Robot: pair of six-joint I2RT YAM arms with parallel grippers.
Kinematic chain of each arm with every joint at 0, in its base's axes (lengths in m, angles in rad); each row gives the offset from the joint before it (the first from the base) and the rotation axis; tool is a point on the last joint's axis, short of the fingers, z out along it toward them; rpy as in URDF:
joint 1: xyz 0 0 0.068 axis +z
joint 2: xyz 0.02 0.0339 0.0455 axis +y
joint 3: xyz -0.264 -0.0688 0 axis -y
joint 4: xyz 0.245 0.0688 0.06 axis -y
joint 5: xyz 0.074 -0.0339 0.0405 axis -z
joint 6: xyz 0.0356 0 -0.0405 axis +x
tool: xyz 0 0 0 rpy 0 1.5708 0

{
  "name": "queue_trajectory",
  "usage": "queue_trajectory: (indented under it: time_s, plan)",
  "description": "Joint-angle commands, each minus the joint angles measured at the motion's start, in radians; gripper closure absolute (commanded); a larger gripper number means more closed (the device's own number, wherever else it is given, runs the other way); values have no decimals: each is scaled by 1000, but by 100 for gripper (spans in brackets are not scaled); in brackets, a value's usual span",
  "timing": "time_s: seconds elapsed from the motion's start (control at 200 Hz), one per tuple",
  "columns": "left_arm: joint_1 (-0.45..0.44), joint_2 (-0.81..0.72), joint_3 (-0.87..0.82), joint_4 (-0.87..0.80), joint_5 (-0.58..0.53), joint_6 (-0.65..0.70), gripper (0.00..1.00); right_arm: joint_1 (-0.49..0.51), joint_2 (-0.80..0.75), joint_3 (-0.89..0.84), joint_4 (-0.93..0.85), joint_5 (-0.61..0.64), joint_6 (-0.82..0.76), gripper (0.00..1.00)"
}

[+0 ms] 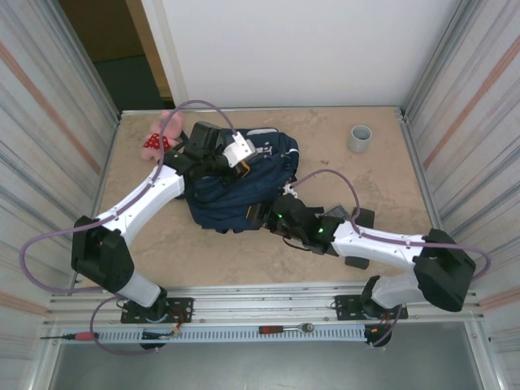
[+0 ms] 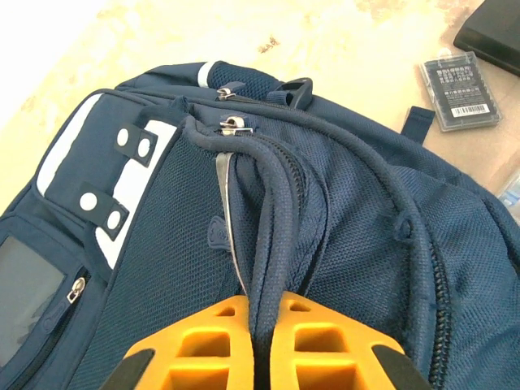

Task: Pack books, pencil case, and school supplies into a backpack

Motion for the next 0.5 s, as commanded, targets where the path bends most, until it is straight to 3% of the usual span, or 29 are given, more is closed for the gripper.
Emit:
queue_trajectory:
  time_s: [0.0,0.11,0.205,0.366,0.491]
  plan:
    - [-3,-77,67,101,7,-83,100,-12,60,52,-13,10,66,31]
    - [-2,-97,76,105,7,-87,100,-57,104,34,-58,5,106,67]
    - [3,-103,103,93,1,-68,100,-90,127,-8,-63,-10,118,80]
    - [18,-96,165,69,13,-31,100,-110,171,-56,-58,-42,133,91]
    - [25,-98,182,54,31,6,100,-106,165,-57,-31,-47,82,88]
